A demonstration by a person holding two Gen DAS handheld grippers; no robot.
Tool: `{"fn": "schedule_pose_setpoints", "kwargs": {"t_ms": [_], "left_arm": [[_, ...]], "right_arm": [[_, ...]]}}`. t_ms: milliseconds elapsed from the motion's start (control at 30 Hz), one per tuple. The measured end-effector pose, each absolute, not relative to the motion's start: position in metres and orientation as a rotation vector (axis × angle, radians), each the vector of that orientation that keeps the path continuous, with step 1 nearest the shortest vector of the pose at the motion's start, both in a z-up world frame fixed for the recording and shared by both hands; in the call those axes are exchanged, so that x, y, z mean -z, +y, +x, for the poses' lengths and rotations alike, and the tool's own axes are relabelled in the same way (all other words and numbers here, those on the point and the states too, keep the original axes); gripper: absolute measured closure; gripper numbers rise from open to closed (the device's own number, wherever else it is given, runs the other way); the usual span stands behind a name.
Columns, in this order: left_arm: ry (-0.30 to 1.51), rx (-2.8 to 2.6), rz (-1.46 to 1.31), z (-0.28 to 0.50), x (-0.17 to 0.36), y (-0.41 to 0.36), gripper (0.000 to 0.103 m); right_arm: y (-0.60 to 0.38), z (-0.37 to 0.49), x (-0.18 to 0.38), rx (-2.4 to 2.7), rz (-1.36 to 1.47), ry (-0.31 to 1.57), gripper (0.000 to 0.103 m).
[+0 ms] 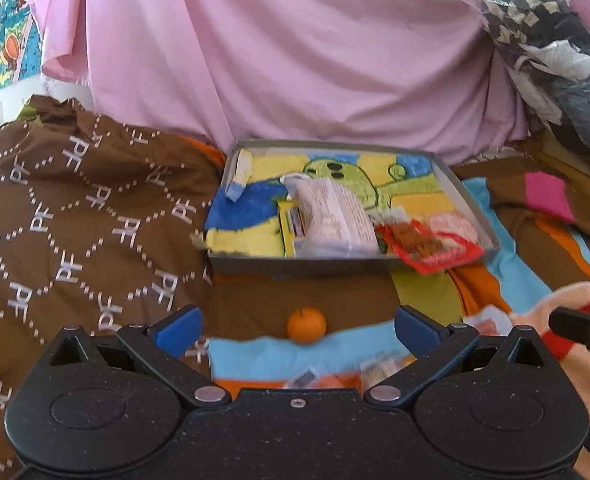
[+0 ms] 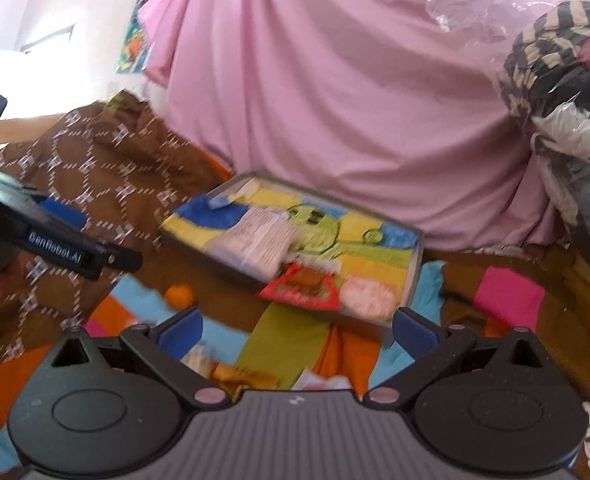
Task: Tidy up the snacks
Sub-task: 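Move both open tools from the tray back toward the snack pile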
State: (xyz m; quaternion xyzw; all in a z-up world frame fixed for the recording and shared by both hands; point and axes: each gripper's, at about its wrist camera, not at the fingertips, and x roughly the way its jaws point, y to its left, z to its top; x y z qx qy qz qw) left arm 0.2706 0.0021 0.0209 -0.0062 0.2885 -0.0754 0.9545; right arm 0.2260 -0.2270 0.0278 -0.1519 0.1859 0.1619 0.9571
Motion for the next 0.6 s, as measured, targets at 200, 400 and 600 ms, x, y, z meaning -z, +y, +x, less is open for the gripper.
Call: {"fn": "schedule_pose_setpoints", "kwargs": {"t_ms": [200, 400, 600], "left_arm": [[0.641, 0.174, 0.066, 0.245, -0.004, 0.005, 0.001], [0.693, 0.214, 0.136, 0.221, 0.012, 0.001, 0.001], [0.713, 0.245, 0.146, 0.211, 0.019, -0.005, 0.001]], "right_arm": [[-0.224, 0.204, -0.017, -0.37, -0.313, 0.485, 0.0], [-0.218, 0.185, -0.009, -0.407, -0.344, 0.57, 0.0], [-0.218, 0.176, -0.009, -0.405, -0.396, 0.614, 0.0]]}}
